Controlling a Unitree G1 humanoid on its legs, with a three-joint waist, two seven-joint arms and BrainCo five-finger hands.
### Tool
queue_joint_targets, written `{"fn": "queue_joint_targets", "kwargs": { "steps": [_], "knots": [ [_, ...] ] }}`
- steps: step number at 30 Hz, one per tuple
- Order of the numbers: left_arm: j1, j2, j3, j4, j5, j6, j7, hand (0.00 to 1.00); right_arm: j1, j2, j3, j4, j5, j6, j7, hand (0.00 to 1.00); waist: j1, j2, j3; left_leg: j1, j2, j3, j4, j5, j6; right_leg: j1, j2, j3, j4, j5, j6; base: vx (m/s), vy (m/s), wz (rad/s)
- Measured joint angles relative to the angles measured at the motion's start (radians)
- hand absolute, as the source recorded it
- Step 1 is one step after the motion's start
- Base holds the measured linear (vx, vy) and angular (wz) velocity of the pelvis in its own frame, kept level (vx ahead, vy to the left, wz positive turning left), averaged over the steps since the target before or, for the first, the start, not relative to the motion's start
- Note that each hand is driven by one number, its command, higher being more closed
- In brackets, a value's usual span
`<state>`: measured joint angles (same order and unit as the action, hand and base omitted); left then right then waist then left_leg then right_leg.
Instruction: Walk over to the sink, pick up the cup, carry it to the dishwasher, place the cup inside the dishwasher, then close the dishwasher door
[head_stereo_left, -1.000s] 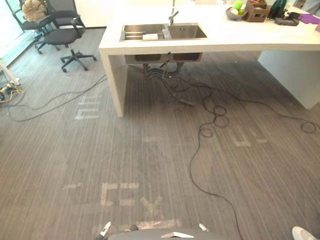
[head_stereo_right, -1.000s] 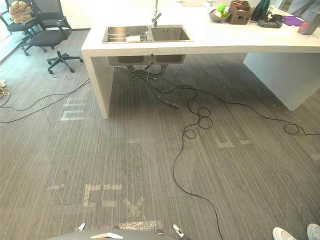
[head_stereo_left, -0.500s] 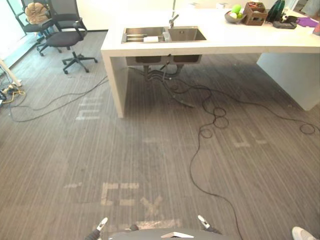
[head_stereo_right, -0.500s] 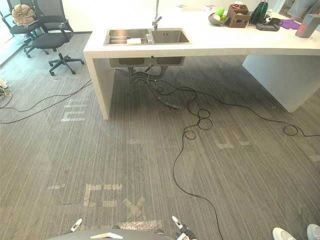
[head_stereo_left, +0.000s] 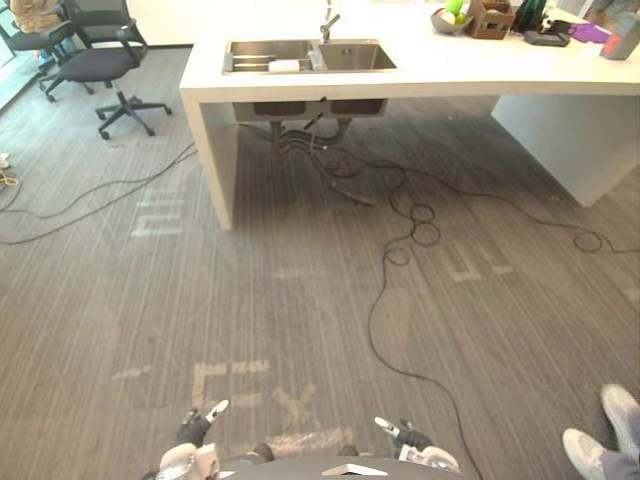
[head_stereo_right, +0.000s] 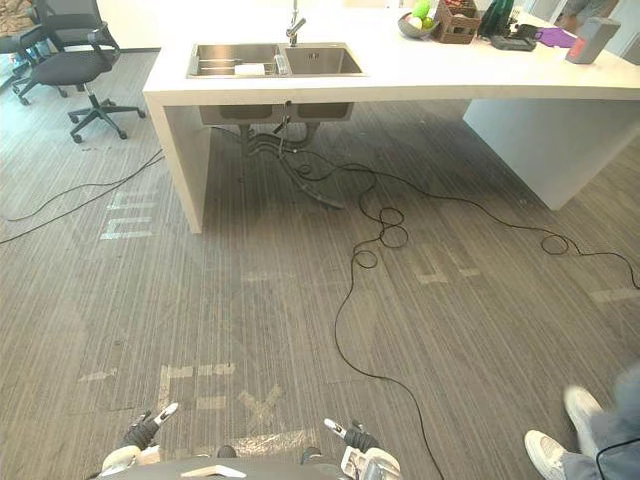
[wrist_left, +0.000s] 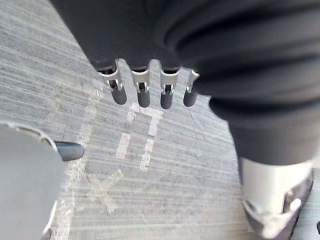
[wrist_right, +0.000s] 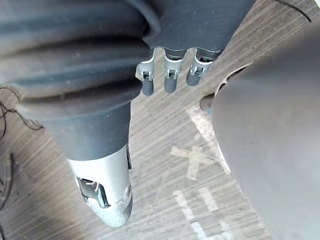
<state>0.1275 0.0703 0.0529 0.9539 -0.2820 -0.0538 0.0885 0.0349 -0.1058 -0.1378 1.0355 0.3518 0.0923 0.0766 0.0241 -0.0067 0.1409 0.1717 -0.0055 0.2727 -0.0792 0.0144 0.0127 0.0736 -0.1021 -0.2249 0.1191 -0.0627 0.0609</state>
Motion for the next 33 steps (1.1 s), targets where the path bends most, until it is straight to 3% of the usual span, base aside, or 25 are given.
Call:
{"fn": "queue_joint_targets", "kwargs": {
  "steps": [1,3,5,7,9,13,15,18,19,20,21,22,23,24,25,27,29,31,33],
  "knots": [
    [-0.007,0.004,-0.017,0.000,-0.013,0.009,-0.014,0.00,0.001,0.004,0.000,0.000,0.029,0.007,0.001,0.00,0.000,-0.012,0.006,0.013,-0.013,-0.003,-0.004,-0.010,0.012,-0.024,-0.027,0.000,0.085,-0.043,0.017,-0.03,0.066,0.11],
    [-0.022,0.004,-0.024,0.003,-0.045,0.018,-0.033,0.00,0.000,-0.005,-0.004,0.001,0.094,0.025,-0.003,0.00,-0.001,-0.013,0.023,0.027,-0.026,-0.005,-0.005,-0.018,0.023,-0.084,-0.060,-0.001,0.263,-0.060,0.046,-0.05,0.063,0.00],
    [-0.031,0.003,-0.021,0.020,-0.108,0.034,-0.048,0.00,-0.011,-0.016,-0.036,-0.016,0.158,0.024,-0.004,0.00,-0.008,-0.003,0.052,0.065,-0.034,-0.016,-0.005,-0.030,0.043,-0.177,-0.104,-0.003,0.493,-0.026,0.026,-0.05,0.066,0.03],
    [-0.041,0.016,-0.012,0.042,-0.200,0.058,-0.067,0.00,-0.008,-0.019,-0.063,0.004,0.217,0.064,0.006,0.00,-0.027,-0.014,0.072,0.100,-0.032,-0.045,-0.005,-0.035,0.060,-0.225,-0.115,0.007,0.584,-0.076,0.028,0.03,0.044,0.26],
    [-0.044,0.022,0.010,0.049,-0.219,0.069,-0.105,0.00,0.027,0.009,-0.121,0.006,0.249,0.084,0.015,0.00,-0.034,-0.021,0.077,0.108,-0.023,-0.053,-0.005,-0.036,0.060,-0.262,-0.101,-0.004,0.512,-0.075,0.027,0.08,0.003,0.26],
    [-0.043,0.006,0.084,0.046,-0.160,0.062,-0.144,0.00,0.099,0.042,-0.198,0.004,0.225,0.077,0.024,0.00,-0.038,-0.026,0.092,0.085,-0.005,-0.052,0.054,-0.089,0.034,-0.283,-0.062,-0.018,0.054,0.093,0.029,0.15,-0.056,0.11],
    [-0.041,-0.005,0.106,0.046,-0.146,0.038,-0.143,0.00,0.132,0.049,-0.207,0.004,0.224,0.080,0.024,0.00,-0.035,-0.026,0.099,0.088,0.002,-0.051,0.120,-0.149,0.013,-0.282,-0.073,-0.020,0.036,0.104,0.008,0.25,-0.151,0.04],
    [-0.040,-0.009,0.105,0.048,-0.143,0.021,-0.144,0.00,0.142,0.052,-0.224,0.002,0.194,0.086,0.025,0.00,-0.036,-0.017,0.095,0.093,0.053,-0.065,0.218,-0.246,-0.037,-0.279,-0.063,-0.001,0.143,0.095,-0.064,0.39,-0.264,0.08],
    [-0.037,-0.011,0.105,0.048,-0.145,0.009,-0.143,0.00,0.146,0.053,-0.228,0.002,0.191,0.085,0.024,0.00,-0.040,-0.016,0.087,0.094,0.075,-0.085,0.238,-0.282,-0.052,-0.276,-0.067,0.002,0.209,0.062,-0.069,0.57,-0.383,0.24],
    [-0.034,-0.017,0.105,0.047,-0.146,0.002,-0.141,0.00,0.151,0.051,-0.230,0.001,0.191,0.084,0.024,0.00,-0.037,-0.011,0.077,0.100,0.089,-0.088,0.237,-0.298,-0.058,-0.278,-0.065,-0.015,0.232,0.070,-0.058,0.54,-0.321,0.37],
    [-0.027,-0.037,0.113,0.043,-0.146,-0.012,-0.137,0.00,0.165,0.035,-0.234,-0.006,0.190,0.078,0.025,0.00,-0.044,0.014,0.050,0.099,0.126,-0.123,0.303,-0.326,-0.083,-0.275,-0.033,-0.056,0.270,0.011,-0.062,0.66,-0.365,0.16],
    [-0.016,-0.065,0.132,0.010,-0.127,-0.044,-0.136,0.00,0.159,0.021,-0.237,-0.009,0.190,0.060,0.024,0.00,-0.035,0.041,0.035,-0.002,0.145,-0.166,0.619,-0.325,-0.123,-0.274,0.003,-0.061,0.282,-0.031,-0.082,0.57,-0.285,0.04],
    [-0.009,-0.084,0.146,-0.008,-0.108,-0.071,-0.131,0.00,0.153,0.017,-0.236,-0.016,0.189,0.048,0.025,0.00,-0.030,0.055,0.032,-0.047,0.154,-0.172,0.733,-0.280,-0.161,-0.257,0.023,-0.062,0.274,-0.045,-0.084,0.60,-0.253,-0.09],
    [-0.003,-0.113,0.147,-0.044,-0.083,-0.107,-0.112,0.00,0.142,0.014,-0.235,-0.044,0.186,0.026,0.025,0.00,-0.030,0.081,0.024,-0.108,0.193,-0.185,0.890,-0.169,-0.205,-0.200,0.061,-0.075,0.236,-0.064,-0.097,0.63,-0.208,-0.05],
    [0.003,-0.132,0.132,-0.093,-0.058,-0.137,-0.093,0.00,0.126,-0.005,-0.216,-0.037,0.145,0.012,0.024,0.00,-0.027,0.081,0.031,-0.166,0.226,-0.194,1.040,-0.127,-0.205,-0.132,0.092,-0.075,0.189,-0.075,-0.115,0.62,-0.175,0.00],
    [0.004,-0.138,0.090,-0.178,-0.058,-0.158,-0.063,0.00,0.097,-0.019,-0.177,-0.040,0.133,0.011,0.024,0.00,-0.014,0.074,0.036,-0.263,0.226,-0.185,1.193,-0.161,-0.195,-0.032,0.108,-0.062,0.121,-0.086,-0.135,0.53,-0.122,-0.25],
    [-0.004,-0.134,0.037,-0.280,-0.060,-0.197,-0.020,0.00,0.042,-0.017,-0.148,-0.039,0.165,0.021,0.024,0.00,-0.002,0.060,0.038,-0.372,0.206,-0.156,1.140,-0.199,-0.162,0.034,0.106,-0.055,0.046,-0.072,-0.122,0.44,-0.102,-0.33],
    [-0.027,-0.126,-0.024,-0.366,-0.045,-0.239,0.021,0.00,0.005,-0.012,-0.136,-0.045,0.208,0.029,0.024,0.00,0.023,0.045,0.042,-0.440,0.180,-0.095,0.919,-0.217,-0.116,0.080,0.089,-0.038,-0.007,-0.068,-0.116,0.37,-0.028,-0.25],
    [-0.041,-0.129,-0.085,-0.479,0.003,-0.296,0.095,0.00,-0.012,-0.011,-0.092,-0.103,0.218,0.042,0.019,0.00,0.036,0.017,0.058,-0.477,0.113,-0.041,0.539,-0.158,-0.088,0.131,0.037,-0.033,-0.034,-0.087,-0.085,0.50,0.071,-0.12]
  ]
}}
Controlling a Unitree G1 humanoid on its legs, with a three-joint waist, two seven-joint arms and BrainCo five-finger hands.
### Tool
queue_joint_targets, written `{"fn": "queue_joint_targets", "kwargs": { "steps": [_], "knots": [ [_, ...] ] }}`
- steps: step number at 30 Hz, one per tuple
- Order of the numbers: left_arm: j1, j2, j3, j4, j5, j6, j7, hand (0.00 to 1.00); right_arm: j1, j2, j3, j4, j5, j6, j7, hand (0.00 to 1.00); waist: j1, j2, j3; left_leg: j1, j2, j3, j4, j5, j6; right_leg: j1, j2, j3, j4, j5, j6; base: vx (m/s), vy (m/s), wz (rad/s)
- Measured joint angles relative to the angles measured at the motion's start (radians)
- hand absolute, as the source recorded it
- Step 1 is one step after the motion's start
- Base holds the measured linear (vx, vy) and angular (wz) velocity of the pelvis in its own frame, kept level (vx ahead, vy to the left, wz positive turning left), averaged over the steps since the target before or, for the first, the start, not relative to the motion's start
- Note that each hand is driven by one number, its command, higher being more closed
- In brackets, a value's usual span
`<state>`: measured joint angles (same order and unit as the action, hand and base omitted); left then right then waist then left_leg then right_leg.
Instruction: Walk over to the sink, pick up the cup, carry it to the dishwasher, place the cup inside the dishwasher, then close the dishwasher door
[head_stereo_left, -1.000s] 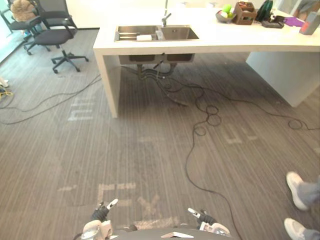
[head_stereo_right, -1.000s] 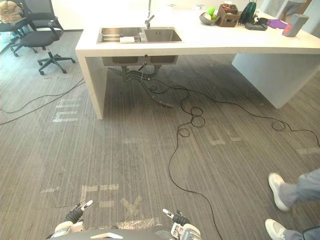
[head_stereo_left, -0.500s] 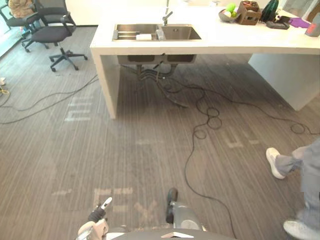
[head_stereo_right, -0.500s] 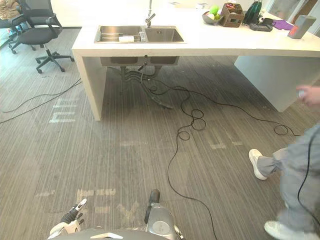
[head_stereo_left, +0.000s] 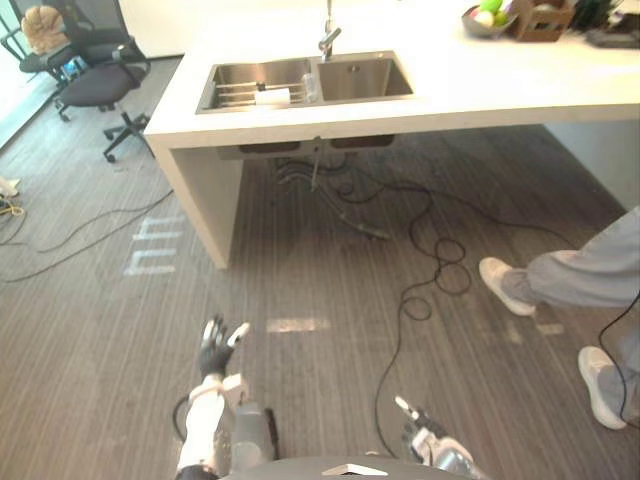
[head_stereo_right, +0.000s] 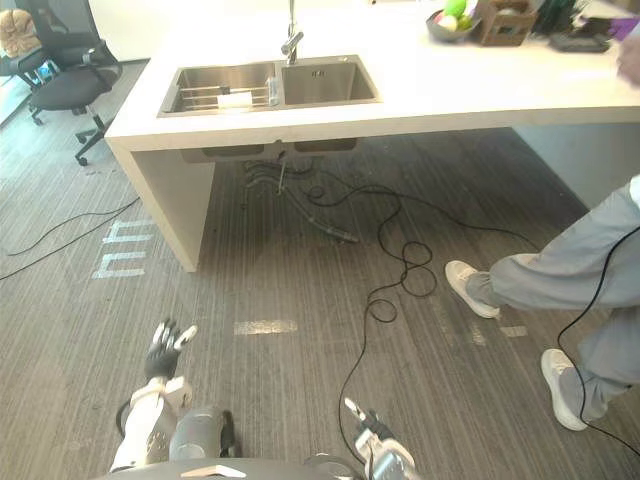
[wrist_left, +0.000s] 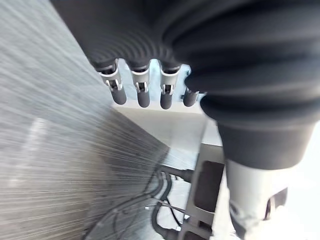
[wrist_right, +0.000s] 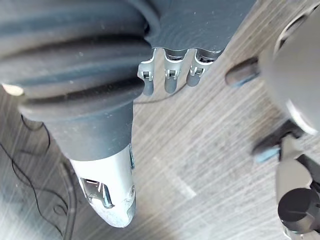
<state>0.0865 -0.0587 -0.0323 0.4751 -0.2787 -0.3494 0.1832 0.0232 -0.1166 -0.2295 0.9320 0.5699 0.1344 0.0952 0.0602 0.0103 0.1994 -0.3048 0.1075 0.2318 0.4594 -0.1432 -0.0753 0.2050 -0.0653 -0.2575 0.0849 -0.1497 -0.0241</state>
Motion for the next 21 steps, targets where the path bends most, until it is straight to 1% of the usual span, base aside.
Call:
{"fn": "queue_joint_targets", "kwargs": {
  "steps": [1,2,3,4,5,6,7,8,9,10,11,12,13,14,15,16,17,18,19,20,21],
  "knots": [
    [0.001,0.001,-0.019,-0.038,0.010,-0.014,0.025,0.00,0.004,0.002,-0.004,-0.013,0.000,0.001,-0.003,0.00,0.003,-0.005,0.003,-0.003,-0.019,0.003,-0.116,0.041,-0.011,0.019,-0.012,0.002,0.001,-0.013,0.021,0.65,0.180,-0.10],
    [-0.003,0.002,-0.030,-0.092,0.010,-0.034,0.058,0.00,0.010,0.005,-0.031,-0.005,0.004,0.006,-0.012,0.00,0.004,-0.002,0.004,0.007,-0.028,0.010,-0.244,0.096,-0.009,0.065,-0.015,0.007,0.001,-0.041,0.065,0.57,0.190,-0.11],
    [-0.005,0.003,-0.036,-0.108,0.012,-0.052,0.074,0.00,0.020,0.005,-0.032,-0.002,0.005,0.018,-0.015,0.00,0.004,0.004,0.002,0.015,-0.026,0.014,-0.273,0.112,-0.001,0.090,-0.013,0.010,0.003,-0.057,0.084,0.61,0.270,-0.12],
    [-0.007,0.003,-0.048,-0.134,0.019,-0.077,0.093,0.00,0.041,0.004,-0.034,0.005,0.011,0.031,-0.018,0.00,0.006,0.017,-0.006,0.032,-0.024,0.011,-0.309,0.121,0.013,0.121,-0.006,0.020,0.007,-0.081,0.095,0.43,0.253,-0.11],
    [-0.007,0.003,-0.059,-0.156,0.025,-0.091,0.104,0.00,0.057,-0.003,-0.048,0.016,0.012,0.041,-0.019,0.00,0.012,0.035,-0.018,0.045,-0.018,0.008,-0.327,0.119,0.018,0.139,0.006,0.029,0.018,-0.105,0.098,0.51,0.300,-0.21],
    [-0.024,0.026,-0.072,-0.210,0.029,-0.095,0.125,0.00,0.064,0.004,-0.080,0.064,0.015,0.048,-0.026,0.00,0.029,0.008,-0.033,0.033,-0.049,-0.002,-0.275,0.235,0.055,0.145,-0.020,0.038,0.071,-0.172,0.093,0.48,0.260,0.03],
    [-0.050,0.043,-0.078,-0.246,0.029,-0.094,0.142,0.00,0.061,0.010,-0.140,0.133,0.017,0.062,-0.032,0.00,0.016,-0.027,-0.041,0.019,-0.089,-0.013,-0.234,0.231,0.074,0.115,-0.067,0.032,0.169,-0.189,0.093,0.46,0.243,0.21],
    [-0.062,0.042,-0.080,-0.268,0.029,-0.094,0.144,0.00,0.065,0.008,-0.175,0.164,0.019,0.066,-0.034,0.00,0.016,-0.036,-0.045,0.021,-0.105,-0.017,-0.233,0.222,0.092,0.082,-0.090,0.038,0.248,-0.183,0.091,0.48,0.268,0.49],
    [-0.070,0.039,-0.082,-0.335,0.029,-0.094,0.144,0.00,0.084,0.010,-0.226,0.209,0.019,0.067,-0.030,0.00,0.019,-0.048,-0.051,0.039,-0.139,-0.020,-0.236,0.208,0.130,-0.006,-0.134,0.065,0.450,-0.139,0.113,0.48,0.288,0.42],
    [-0.080,0.045,-0.089,-0.401,0.034,-0.094,0.145,0.00,0.095,0.013,-0.269,0.229,0.015,0.064,-0.024,0.00,0.017,-0.055,-0.047,0.072,-0.167,-0.021,-0.238,0.182,0.168,-0.099,-0.180,0.097,0.665,-0.016,0.164,0.49,0.284,0.35],
    [-0.084,0.049,-0.089,-0.427,0.045,-0.092,0.151,0.00,0.106,0.023,-0.287,0.230,0.012,0.059,-0.015,0.00,0.016,-0.057,-0.045,0.101,-0.180,-0.022,-0.249,0.168,0.179,-0.139,-0.204,0.112,0.769,0.069,0.194,0.48,0.255,0.26],
    [-0.083,0.068,-0.088,-0.472,0.059,-0.086,0.165,0.00,0.119,0.044,-0.291,0.232,0.003,0.036,-0.010,0.00,0.011,-0.062,-0.042,0.172,-0.207,-0.024,-0.286,0.149,0.179,-0.214,-0.264,0.099,0.956,0.094,0.170,0.48,0.236,0.08],
    [-0.074,0.081,-0.089,-0.507,0.068,-0.085,0.180,0.00,0.134,0.053,-0.292,0.225,0.003,0.007,-0.008,0.00,-0.004,-0.046,-0.039,0.246,-0.213,-0.027,-0.320,0.133,0.179,-0.264,-0.297,0.052,1.051,0.057,0.111,0.47,0.223,-0.01],
    [-0.073,0.082,-0.087,-0.521,0.067,-0.084,0.185,0.00,0.135,0.050,-0.287,0.222,0.003,-0.004,-0.008,0.00,-0.007,-0.035,-0.039,0.279,-0.214,-0.034,-0.332,0.123,0.177,-0.287,-0.300,0.027,1.064,0.034,0.082,0.45,0.201,-0.15],
    [-0.078,0.080,-0.087,-0.553,0.068,-0.085,0.193,0.00,0.128,0.052,-0.285,0.215,0.011,-0.012,-0.010,0.00,-0.009,-0.018,-0.037,0.333,-0.213,-0.043,-0.355,0.110,0.181,-0.339,-0.285,-0.014,1.032,-0.015,0.056,0.44,0.160,-0.16],
    [-0.091,0.078,-0.087,-0.578,0.068,-0.092,0.196,0.00,0.132,0.060,-0.283,0.189,0.016,-0.012,-0.013,0.00,-0.011,-0.001,-0.039,0.364,-0.208,-0.050,-0.375,0.100,0.183,-0.397,-0.243,-0.040,0.893,-0.071,0.051,0.43,0.134,-0.08],
    [-0.099,0.078,-0.087,-0.584,0.068,-0.098,0.195,0.00,0.135,0.062,-0.282,0.177,0.017,-0.008,-0.014,0.00,-0.016,0.002,-0.043,0.369,-0.205,-0.058,-0.379,0.096,0.180,-0.423,-0.219,-0.059,0.785,-0.093,0.052,0.40,0.076,0.21],
    [-0.117,0.079,-0.087,-0.582,0.067,-0.114,0.191,0.00,0.134,0.064,-0.278,0.171,0.030,0.004,-0.017,0.00,-0.035,0.000,-0.045,0.374,-0.195,-0.067,-0.372,0.089,0.180,-0.438,-0.176,-0.087,0.578,-0.082,0.065,0.39,0.032,0.54],
    [-0.135,0.083,-0.087,-0.582,0.068,-0.130,0.181,0.00,0.139,0.062,-0.257,0.172,0.041,0.013,-0.021,0.00,-0.050,0.006,-0.043,0.381,-0.193,-0.071,-0.369,0.085,0.190,-0.455,-0.132,-0.074,0.307,-0.001,0.081,0.40,0.012,0.74],
    [-0.141,0.089,-0.090,-0.582,0.068,-0.141,0.180,0.00,0.141,0.059,-0.245,0.172,0.044,0.027,-0.026,0.00,-0.055,-0.007,-0.048,0.400,-0.194,-0.086,-0.370,0.079,0.190,-0.463,-0.114,-0.052,0.173,0.062,0.090,0.44,-0.025,0.75],
    [-0.138,0.088,-0.090,-0.583,0.067,-0.161,0.183,0.00,0.150,0.057,-0.216,0.165,0.043,0.038,-0.037,0.00,-0.057,-0.003,-0.045,0.431,-0.194,-0.106,-0.373,0.064,0.178,-0.464,-0.103,-0.037,0.110,0.117,0.092,0.43,-0.065,0.77]
  ]
}}
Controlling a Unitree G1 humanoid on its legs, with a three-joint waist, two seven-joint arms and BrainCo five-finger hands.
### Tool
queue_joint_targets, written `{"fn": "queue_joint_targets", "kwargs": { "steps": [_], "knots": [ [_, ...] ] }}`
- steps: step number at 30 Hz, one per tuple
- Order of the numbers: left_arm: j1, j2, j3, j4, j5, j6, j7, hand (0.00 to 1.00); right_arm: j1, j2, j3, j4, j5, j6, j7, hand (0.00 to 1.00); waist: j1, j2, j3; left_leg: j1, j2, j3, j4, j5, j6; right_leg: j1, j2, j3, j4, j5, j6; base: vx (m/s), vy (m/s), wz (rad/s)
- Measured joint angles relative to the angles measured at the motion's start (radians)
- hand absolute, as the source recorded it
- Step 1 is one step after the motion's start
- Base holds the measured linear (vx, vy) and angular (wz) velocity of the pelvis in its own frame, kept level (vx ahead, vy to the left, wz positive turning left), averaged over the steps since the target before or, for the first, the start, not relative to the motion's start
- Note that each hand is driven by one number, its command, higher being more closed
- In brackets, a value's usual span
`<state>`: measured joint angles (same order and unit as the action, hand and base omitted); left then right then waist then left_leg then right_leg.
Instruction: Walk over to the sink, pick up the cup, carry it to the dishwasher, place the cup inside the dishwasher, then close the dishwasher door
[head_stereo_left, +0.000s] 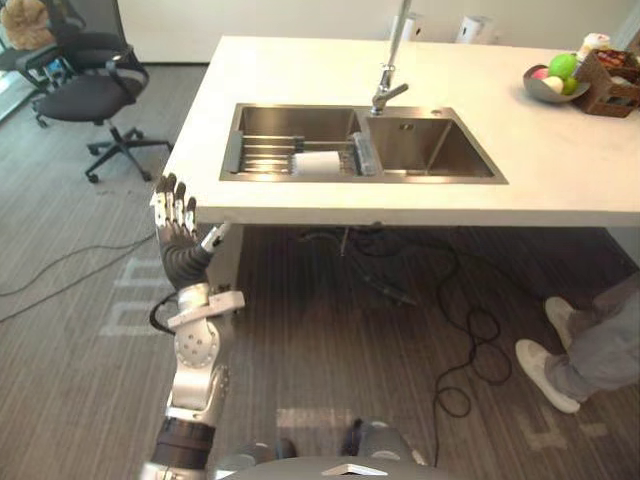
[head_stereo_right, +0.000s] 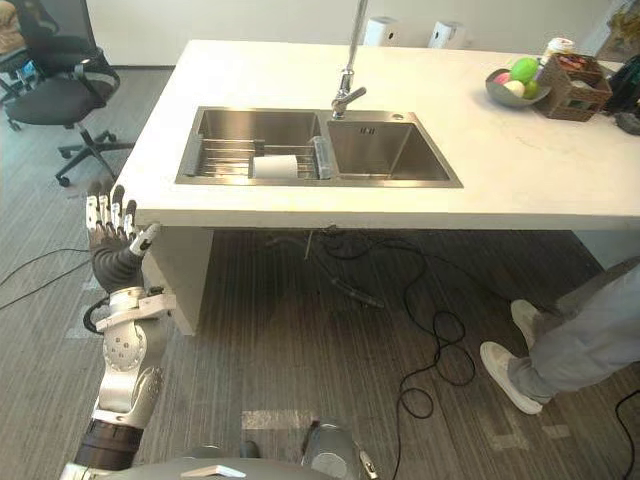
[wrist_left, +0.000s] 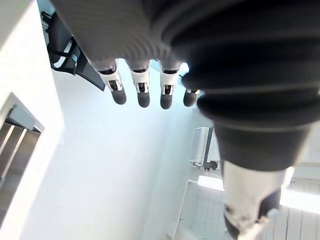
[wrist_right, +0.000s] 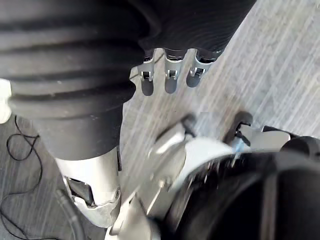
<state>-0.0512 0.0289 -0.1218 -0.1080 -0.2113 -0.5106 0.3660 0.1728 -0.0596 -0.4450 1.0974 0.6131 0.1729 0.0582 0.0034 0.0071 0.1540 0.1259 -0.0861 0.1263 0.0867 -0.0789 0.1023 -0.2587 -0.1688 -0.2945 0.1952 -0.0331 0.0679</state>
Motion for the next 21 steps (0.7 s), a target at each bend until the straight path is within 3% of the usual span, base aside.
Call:
{"fn": "queue_joint_targets", "kwargs": {
  "steps": [1,3,4,5,6,7,8,14,16,17,21],
  "knots": [
    [0.010,0.000,0.000,-0.009,0.000,-0.025,0.002,0.00,0.027,-0.015,0.050,-0.005,-0.003,0.012,-0.003,0.00,-0.001,-0.002,-0.002,0.040,0.001,-0.026,0.002,-0.026,-0.016,0.009,-0.002,0.014,0.006,0.057,-0.008,0.52,-0.118,0.76],
    [0.025,0.006,0.001,-0.061,-0.006,-0.059,0.006,0.00,0.052,-0.019,0.079,-0.007,-0.004,0.028,-0.002,0.00,-0.002,-0.017,-0.019,0.080,0.002,-0.062,0.021,-0.080,-0.027,0.012,-0.009,0.041,0.115,0.085,-0.040,0.48,-0.201,0.86],
    [0.026,0.009,-0.001,-0.111,-0.022,-0.081,0.005,0.00,0.072,0.004,0.083,-0.010,-0.015,0.037,0.010,0.00,-0.002,-0.059,-0.044,0.083,0.000,-0.074,0.066,-0.135,-0.057,0.039,-0.005,0.060,0.162,0.121,-0.060,0.45,-0.272,0.80],
    [0.027,0.009,0.003,-0.123,-0.023,-0.085,0.005,0.00,0.075,0.013,0.082,-0.009,-0.021,0.042,0.018,0.00,0.003,-0.064,-0.049,0.082,0.003,-0.074,0.087,-0.157,-0.067,0.055,-0.003,0.051,0.157,0.058,-0.054,0.51,-0.326,0.44],
    [0.030,-0.007,0.005,-0.129,-0.024,-0.085,0.008,0.00,0.074,-0.011,0.082,-0.010,-0.034,0.049,0.030,0.00,0.015,-0.038,-0.058,0.074,0.045,-0.072,0.138,-0.191,-0.094,0.068,0.027,0.040,0.154,0.040,-0.071,0.28,-0.194,-0.03],
    [0.029,-0.009,0.002,-0.130,-0.023,-0.075,0.008,0.00,0.076,-0.023,0.085,-0.010,-0.041,0.056,0.036,0.00,0.012,-0.025,-0.066,0.066,0.058,-0.072,0.153,-0.199,-0.106,0.070,0.038,0.033,0.145,0.036,-0.077,0.40,-0.233,-0.17],
    [0.012,-0.018,0.001,-0.139,-0.021,-0.036,0.006,0.00,0.063,-0.038,0.074,-0.015,-0.060,0.077,0.049,0.00,0.000,0.007,-0.065,0.069,0.086,-0.073,0.140,-0.198,-0.116,0.085,0.071,0.021,0.111,0.031,-0.087,0.30,-0.165,-0.04],
    [-0.041,-0.029,-0.012,-0.172,-0.022,0.044,-0.044,0.00,0.045,-0.038,0.035,-0.016,-0.062,0.107,0.069,0.00,-0.009,0.016,-0.072,0.088,0.106,-0.073,0.064,-0.146,-0.102,0.117,0.114,0.018,-0.002,0.065,-0.096,0.14,-0.087,-0.07],
    [-0.041,-0.027,-0.039,-0.210,-0.023,0.080,-0.068,0.00,0.046,-0.035,0.036,-0.020,-0.002,0.107,0.068,0.00,0.003,0.013,-0.078,0.076,0.105,-0.072,0.060,-0.142,-0.102,0.131,0.125,0.021,-0.072,0.101,-0.090,-0.02,-0.019,-0.04],
    [-0.044,-0.028,-0.075,-0.183,-0.031,0.164,-0.088,0.00,0.091,0.003,0.108,-0.104,0.109,0.118,0.138,0.00,0.012,-0.042,-0.117,0.030,0.096,0.001,0.067,-0.177,-0.094,0.173,0.139,0.016,-0.277,0.265,-0.100,0.00,0.000,0.00],
    [-0.044,-0.028,-0.075,-0.183,-0.031,0.164,-0.088,0.00,0.091,0.003,0.108,-0.104,0.109,0.118,0.138,0.00,0.012,-0.042,-0.116,0.030,0.096,0.002,0.067,-0.177,-0.094,0.173,0.139,0.016,-0.276,0.265,-0.100,0.00,0.000,0.00]
  ]
}}
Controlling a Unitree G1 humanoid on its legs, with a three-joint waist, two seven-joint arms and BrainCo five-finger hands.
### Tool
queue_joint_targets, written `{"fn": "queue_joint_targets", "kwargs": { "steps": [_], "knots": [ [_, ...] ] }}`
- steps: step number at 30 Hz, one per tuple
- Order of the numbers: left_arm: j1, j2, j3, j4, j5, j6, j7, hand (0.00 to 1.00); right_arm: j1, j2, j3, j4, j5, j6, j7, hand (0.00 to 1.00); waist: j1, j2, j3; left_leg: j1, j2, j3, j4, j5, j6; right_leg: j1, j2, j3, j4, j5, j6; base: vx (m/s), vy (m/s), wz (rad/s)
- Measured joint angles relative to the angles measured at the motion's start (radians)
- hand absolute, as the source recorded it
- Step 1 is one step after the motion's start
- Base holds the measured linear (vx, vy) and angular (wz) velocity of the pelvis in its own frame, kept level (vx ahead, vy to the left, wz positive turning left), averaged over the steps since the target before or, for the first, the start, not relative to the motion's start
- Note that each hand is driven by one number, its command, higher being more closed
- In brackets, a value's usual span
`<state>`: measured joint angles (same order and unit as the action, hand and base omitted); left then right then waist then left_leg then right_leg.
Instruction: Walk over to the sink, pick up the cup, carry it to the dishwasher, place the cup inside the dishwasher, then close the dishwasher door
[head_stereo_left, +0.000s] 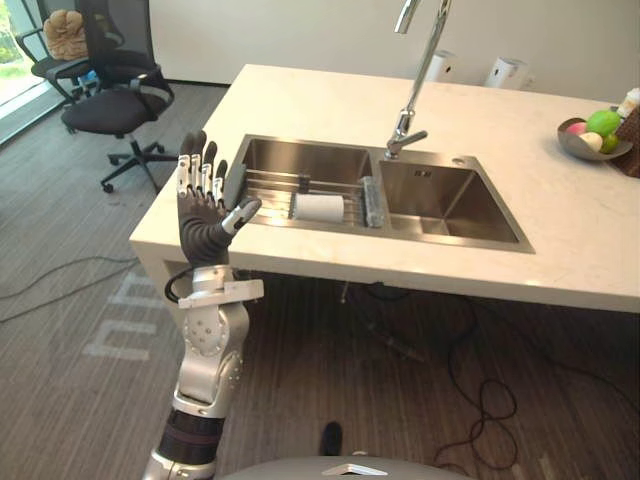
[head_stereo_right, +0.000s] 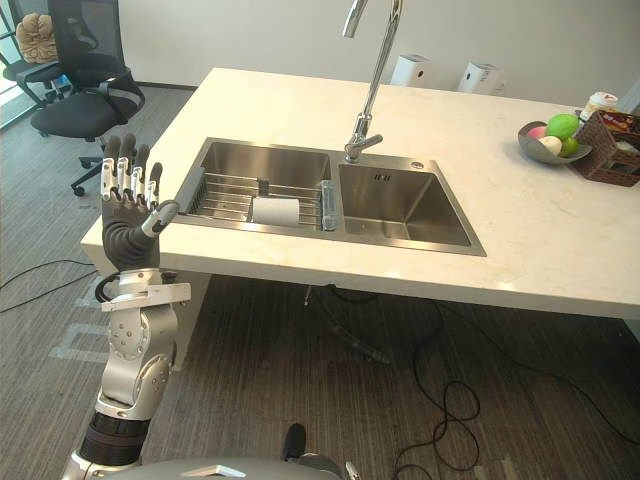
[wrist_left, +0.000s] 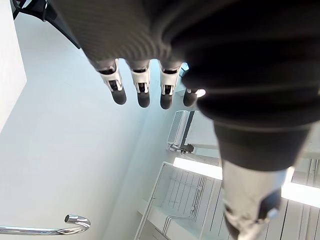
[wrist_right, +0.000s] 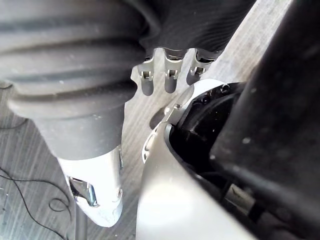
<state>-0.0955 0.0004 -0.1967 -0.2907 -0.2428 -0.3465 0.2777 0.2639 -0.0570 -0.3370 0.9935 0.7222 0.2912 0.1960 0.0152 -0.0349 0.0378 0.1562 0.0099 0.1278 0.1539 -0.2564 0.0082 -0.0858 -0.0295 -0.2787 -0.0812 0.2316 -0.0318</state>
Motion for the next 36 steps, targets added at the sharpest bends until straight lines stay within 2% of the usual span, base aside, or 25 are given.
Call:
{"fn": "queue_joint_targets", "kwargs": {
  "steps": [3,5,9,10,11,12,13,14,15,16,17,18,19,20,21,23,25,26,27,30,32,36],
  "knots": [
    [0.000,0.000,0.000,0.000,-0.017,0.004,-0.005,0.00,0.000,0.000,0.002,-0.004,0.000,-0.005,0.002,0.00,-0.001,0.002,0.007,0.005,0.001,0.012,-0.001,0.000,0.000,0.001,0.000,0.006,0.001,0.000,0.000,0.00,0.003,-0.07],
    [0.000,0.000,0.000,0.001,-0.066,0.036,-0.037,0.00,-0.002,0.000,0.002,-0.004,0.018,-0.012,0.016,0.00,-0.001,0.007,0.022,0.021,0.002,0.025,-0.012,-0.004,-0.004,-0.001,0.000,0.014,0.021,-0.010,0.001,-0.01,0.017,-0.13],
    [0.001,0.001,0.000,0.035,-0.150,0.086,-0.103,0.00,-0.010,-0.003,0.003,0.003,0.079,-0.008,0.064,0.00,-0.016,0.029,0.029,0.037,0.022,0.042,-0.038,-0.023,-0.023,-0.061,-0.002,0.003,0.156,-0.084,-0.005,0.00,0.000,-0.04],
    [0.008,0.001,0.003,0.038,-0.164,0.102,-0.108,0.00,0.002,-0.013,0.008,0.001,0.106,-0.012,0.076,0.00,-0.026,0.046,0.020,0.044,0.065,0.089,-0.034,-0.036,-0.102,-0.074,0.013,-0.041,0.224,-0.138,-0.007,0.16,-0.074,0.00],
    [0.019,0.005,0.026,0.035,-0.175,0.113,-0.112,0.00,0.007,-0.014,0.020,0.008,0.119,-0.014,0.091,0.00,-0.023,0.053,0.024,0.008,0.102,0.121,0.142,-0.011,-0.153,-0.057,0.002,-0.066,0.320,-0.235,-0.004,0.28,-0.149,0.02],
    [0.023,0.010,0.029,0.034,-0.187,0.114,-0.111,0.00,0.012,-0.014,0.027,0.013,0.117,-0.014,0.094,0.00,-0.027,0.039,0.026,-0.061,0.115,0.125,0.309,-0.010,-0.162,-0.024,-0.001,-0.073,0.308,-0.268,-0.007,0.28,-0.178,0.09],
    [0.026,0.000,0.052,0.030,-0.211,0.130,-0.109,0.00,0.027,-0.038,0.060,0.010,0.116,-0.023,0.102,0.00,-0.026,0.069,0.045,-0.190,0.179,0.107,0.624,0.085,-0.168,0.043,0.011,-0.081,0.262,-0.270,-0.041,0.27,-0.201,-0.01],
    [0.032,0.000,0.075,0.025,-0.230,0.138,-0.110,0.00,0.036,-0.067,0.070,0.006,0.116,-0.025,0.120,0.00,-0.018,0.088,0.062,-0.282,0.210,0.082,0.825,0.267,-0.153,0.101,0.021,-0.058,0.236,-0.286,-0.049,0.19,-0.135,-0.13],
    [0.036,-0.002,0.080,0.025,-0.237,0.140,-0.109,0.00,0.040,-0.084,0.082,0.007,0.114,-0.026,0.122,0.00,-0.011,0.105,0.065,-0.319,0.217,0.065,0.898,0.305,-0.158,0.124,0.023,-0.052,0.227,-0.295,-0.045,0.24,-0.067,-0.31],
    [0.036,0.000,0.088,0.021,-0.246,0.147,-0.114,0.00,0.044,-0.105,0.081,0.011,0.112,-0.035,0.120,0.00,-0.008,0.136,0.068,-0.372,0.221,0.057,0.963,0.255,-0.154,0.163,0.027,-0.039,0.209,-0.307,-0.045,0.26,-0.053,-0.39],
    [0.038,0.000,0.088,-0.002,-0.250,0.156,-0.127,0.00,0.044,-0.112,0.080,0.021,0.094,-0.045,0.120,0.00,-0.006,0.142,0.066,-0.388,0.225,0.084,0.933,0.201,-0.131,0.197,0.026,-0.025,0.188,-0.313,-0.045,0.27,-0.055,-0.37],
    [0.039,0.001,0.088,-0.019,-0.252,0.158,-0.136,0.00,0.045,-0.112,0.080,0.026,0.088,-0.048,0.120,0.00,-0.003,0.139,0.065,-0.390,0.229,0.105,0.892,0.178,-0.117,0.211,0.027,-0.017,0.175,-0.315,-0.042,0.28,-0.054,-0.49],
    [0.041,0.001,0.090,-0.057,-0.255,0.166,-0.151,0.00,0.045,-0.110,0.082,0.028,0.060,-0.049,0.120,0.00,0.005,0.130,0.061,-0.380,0.228,0.135,0.769,0.136,-0.092,0.229,0.027,0.002,0.155,-0.315,-0.042,0.23,-0.032,-0.41],
    [0.040,0.001,0.092,-0.071,-0.256,0.168,-0.156,0.00,0.044,-0.109,0.083,0.028,0.053,-0.049,0.120,0.00,0.008,0.127,0.058,-0.374,0.226,0.144,0.712,0.127,-0.086,0.232,0.027,0.010,0.151,-0.315,-0.043,0.35,-0.028,-0.62],
    [0.040,0.001,0.110,-0.121,-0.259,0.176,-0.161,0.00,0.040,-0.109,0.088,0.019,0.032,-0.058,0.121,0.00,0.013,0.115,0.050,-0.337,0.209,0.148,0.496,0.120,-0.076,0.232,0.028,0.039,0.152,-0.317,-0.028,0.29,-0.006,-0.52],
    [0.040,0.005,0.135,-0.149,-0.267,0.188,-0.155,0.00,0.039,-0.108,0.089,0.005,0.022,-0.063,0.121,0.00,0.024,0.106,0.035,-0.295,0.190,0.139,0.326,0.145,-0.066,0.232,0.027,0.069,0.160,-0.325,-0.015,0.32,0.024,-0.57],
    [0.040,0.015,0.167,-0.164,-0.281,0.206,-0.149,0.00,0.032,-0.108,0.081,0.002,0.021,-0.070,0.121,0.00,0.027,0.110,0.019,-0.225,0.171,0.140,0.143,0.254,-0.063,0.231,0.026,0.078,0.175,-0.347,0.020,0.35,0.085,-0.35],
    [0.041,0.025,0.171,-0.164,-0.285,0.219,-0.150,0.00,0.033,-0.101,0.078,0.003,0.016,-0.071,0.119,0.00,0.019,0.108,-0.003,-0.185,0.150,0.146,0.077,0.244,-0.059,0.232,0.014,0.074,0.182,-0.360,0.040,0.25,0.130,0.01],
    [0.043,0.031,0.176,-0.168,-0.285,0.221,-0.150,0.00,0.035,-0.096,0.076,0.004,0.015,-0.073,0.119,0.00,0.019,0.088,-0.015,-0.160,0.125,0.149,0.020,0.245,-0.060,0.224,-0.008,0.071,0.190,-0.378,0.055,0.22,0.134,0.08],
    [0.047,0.041,0.185,-0.168,-0.276,0.229,-0.142,0.00,0.034,-0.071,0.037,0.007,-0.009,-0.080,0.118,0.00,0.025,0.068,-0.026,-0.111,0.091,0.151,-0.076,0.245,-0.060,0.223,-0.033,0.064,0.194,-0.405,0.072,0.16,0.119,0.03],
    [0.053,0.059,0.192,-0.162,-0.216,0.241,-0.128,0.00,0.035,-0.067,0.026,0.019,-0.020,-0.085,0.118,0.00,0.028,0.058,-0.031,-0.087,0.074,0.156,-0.112,0.245,-0.060,0.227,-0.049,0.046,0.193,-0.411,0.081,0.07,0.072,-0.05],
    [0.052,0.089,0.180,-0.103,-0.105,0.266,-0.129,0.00,0.035,-0.066,-0.002,0.048,-0.022,-0.092,0.122,0.00,0.031,0.061,-0.051,-0.071,0.068,0.156,-0.133,0.247,-0.061,0.229,-0.050,0.048,0.192,-0.411,0.081,0.01,0.002,-0.04]
  ]
}}
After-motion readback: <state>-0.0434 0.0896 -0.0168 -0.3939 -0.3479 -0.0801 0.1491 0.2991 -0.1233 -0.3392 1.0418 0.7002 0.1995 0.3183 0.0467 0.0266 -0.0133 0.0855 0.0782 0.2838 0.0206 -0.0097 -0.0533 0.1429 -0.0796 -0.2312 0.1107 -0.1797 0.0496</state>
